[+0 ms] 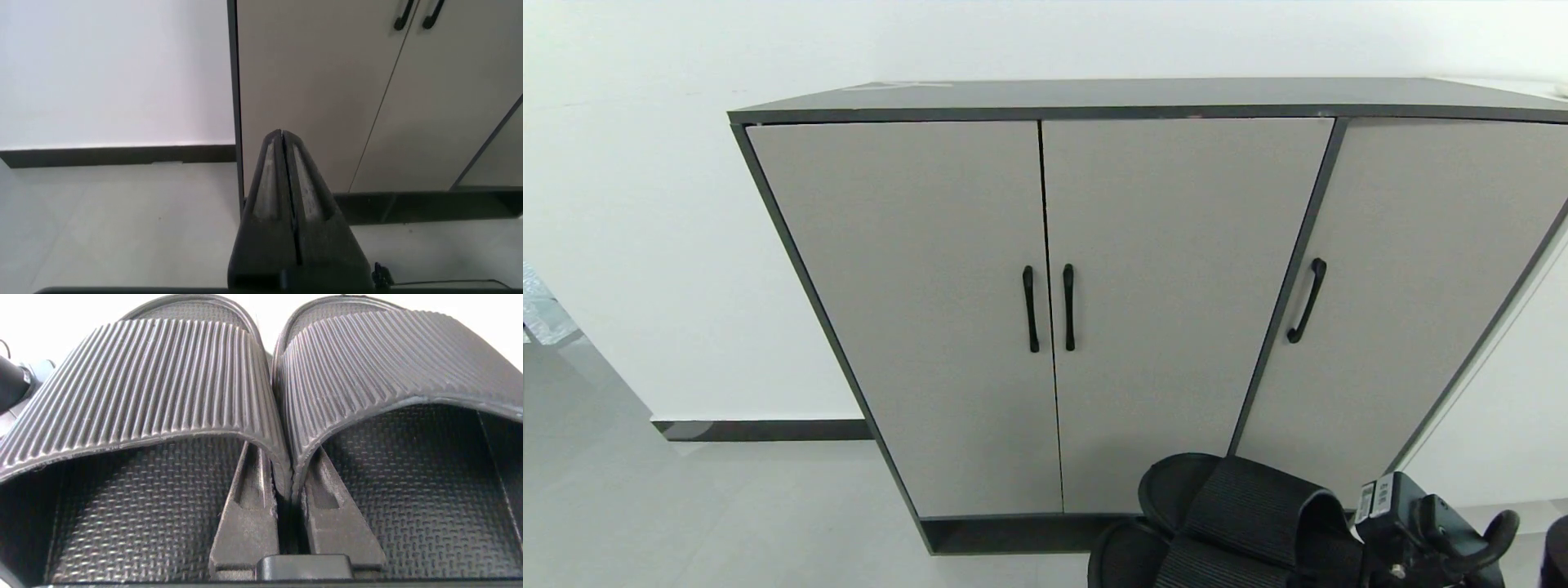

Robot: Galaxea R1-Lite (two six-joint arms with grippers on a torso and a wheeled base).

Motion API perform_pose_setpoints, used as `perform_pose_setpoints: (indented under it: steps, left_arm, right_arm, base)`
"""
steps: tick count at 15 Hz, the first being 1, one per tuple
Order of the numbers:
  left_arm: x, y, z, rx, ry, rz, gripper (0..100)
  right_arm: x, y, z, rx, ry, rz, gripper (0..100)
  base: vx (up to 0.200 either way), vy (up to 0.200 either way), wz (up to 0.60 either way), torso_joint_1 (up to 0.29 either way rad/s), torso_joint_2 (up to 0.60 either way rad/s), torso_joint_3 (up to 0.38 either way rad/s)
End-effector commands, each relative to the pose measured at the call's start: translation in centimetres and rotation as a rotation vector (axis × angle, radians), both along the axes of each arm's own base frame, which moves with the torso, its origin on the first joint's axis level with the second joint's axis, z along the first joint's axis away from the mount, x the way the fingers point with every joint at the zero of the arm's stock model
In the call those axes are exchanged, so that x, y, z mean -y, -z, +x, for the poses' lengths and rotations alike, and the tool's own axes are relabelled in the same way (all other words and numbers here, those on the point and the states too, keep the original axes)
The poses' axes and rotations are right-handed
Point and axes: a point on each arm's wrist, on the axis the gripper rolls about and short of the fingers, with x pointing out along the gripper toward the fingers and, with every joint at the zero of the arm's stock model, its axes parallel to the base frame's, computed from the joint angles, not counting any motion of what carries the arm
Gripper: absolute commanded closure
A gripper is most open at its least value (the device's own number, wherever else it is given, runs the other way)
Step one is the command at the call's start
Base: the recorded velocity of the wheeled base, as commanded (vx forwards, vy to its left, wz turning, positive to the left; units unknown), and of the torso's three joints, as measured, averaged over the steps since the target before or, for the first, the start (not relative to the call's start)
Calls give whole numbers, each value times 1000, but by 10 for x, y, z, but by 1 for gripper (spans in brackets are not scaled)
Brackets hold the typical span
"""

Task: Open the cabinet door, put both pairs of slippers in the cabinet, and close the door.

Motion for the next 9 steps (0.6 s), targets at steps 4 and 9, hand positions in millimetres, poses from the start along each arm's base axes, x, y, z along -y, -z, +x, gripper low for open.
perform_pose_setpoints:
  steps: [4, 9]
  left_arm:
    - [0, 0, 0, -1, 0, 0, 100]
    - [0, 0, 0, -1, -2, 1, 100]
  right_arm:
    - [1, 1, -1, 11, -5, -12, 100]
    - [2, 2, -2, 10, -6, -16, 100]
  base:
    - [150, 0, 0, 1, 8, 8]
    - [80, 0, 0, 1, 2, 2]
